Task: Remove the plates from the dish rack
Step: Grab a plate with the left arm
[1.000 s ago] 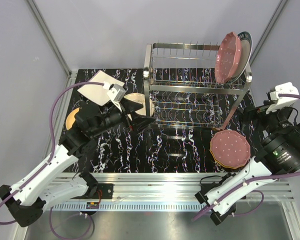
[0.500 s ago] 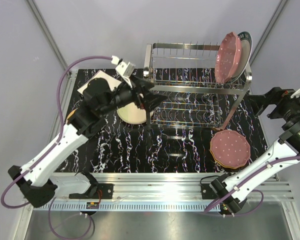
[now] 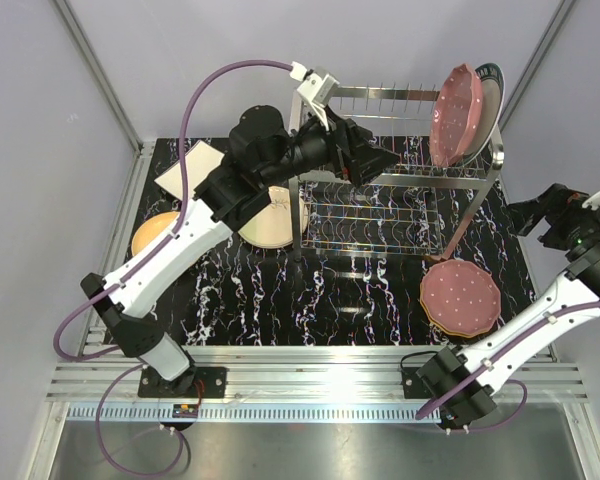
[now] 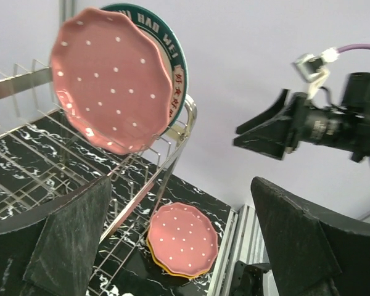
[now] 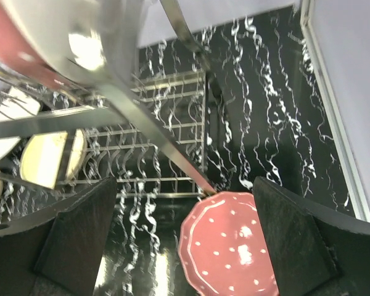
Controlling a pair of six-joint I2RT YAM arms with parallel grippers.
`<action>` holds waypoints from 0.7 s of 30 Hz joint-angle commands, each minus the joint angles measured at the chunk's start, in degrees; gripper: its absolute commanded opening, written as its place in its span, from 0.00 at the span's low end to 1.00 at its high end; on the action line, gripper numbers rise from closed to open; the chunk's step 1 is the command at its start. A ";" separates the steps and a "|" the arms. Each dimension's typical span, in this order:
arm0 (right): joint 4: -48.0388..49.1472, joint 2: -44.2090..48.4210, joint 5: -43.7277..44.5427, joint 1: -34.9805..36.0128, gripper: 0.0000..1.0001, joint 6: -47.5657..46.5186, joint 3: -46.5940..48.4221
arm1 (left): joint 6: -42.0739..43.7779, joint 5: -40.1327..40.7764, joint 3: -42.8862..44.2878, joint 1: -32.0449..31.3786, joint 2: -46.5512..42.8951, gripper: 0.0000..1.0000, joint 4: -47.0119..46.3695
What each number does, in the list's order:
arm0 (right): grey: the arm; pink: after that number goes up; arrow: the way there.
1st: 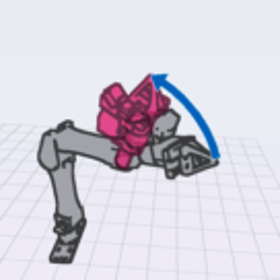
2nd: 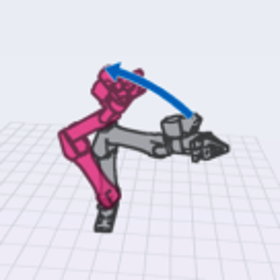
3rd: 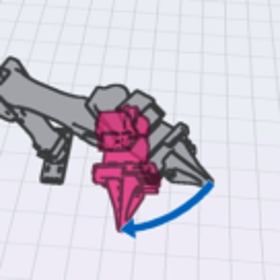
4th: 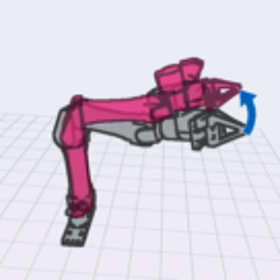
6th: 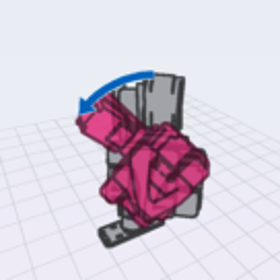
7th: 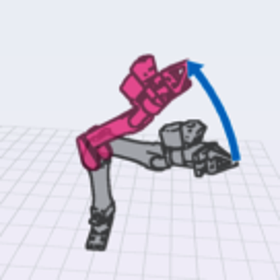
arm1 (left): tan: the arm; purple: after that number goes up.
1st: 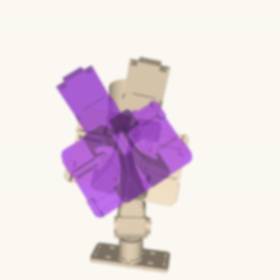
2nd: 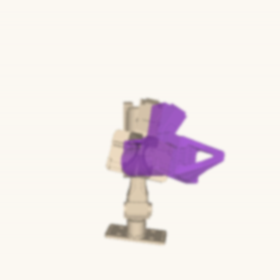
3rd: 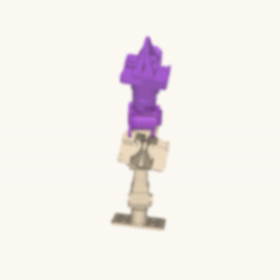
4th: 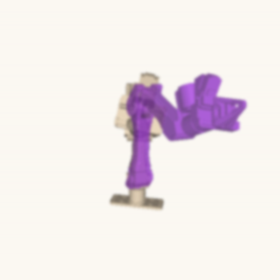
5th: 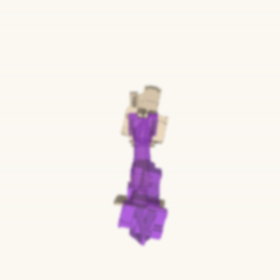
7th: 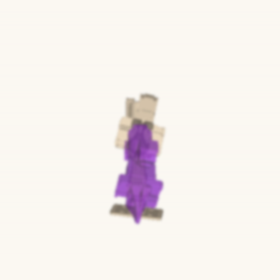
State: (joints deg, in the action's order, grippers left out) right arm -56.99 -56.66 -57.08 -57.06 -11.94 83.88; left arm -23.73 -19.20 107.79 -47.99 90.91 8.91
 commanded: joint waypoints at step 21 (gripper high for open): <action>-2.86 -5.65 -18.15 1.60 0.96 -39.20 -15.76 | -4.04 -0.57 27.80 -4.57 22.98 0.94 -13.91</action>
State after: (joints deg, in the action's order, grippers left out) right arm -60.69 -61.54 -72.75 -55.94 -48.01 68.12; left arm -25.93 -20.16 129.56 -51.59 110.06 1.21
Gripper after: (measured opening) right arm 0.968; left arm 0.956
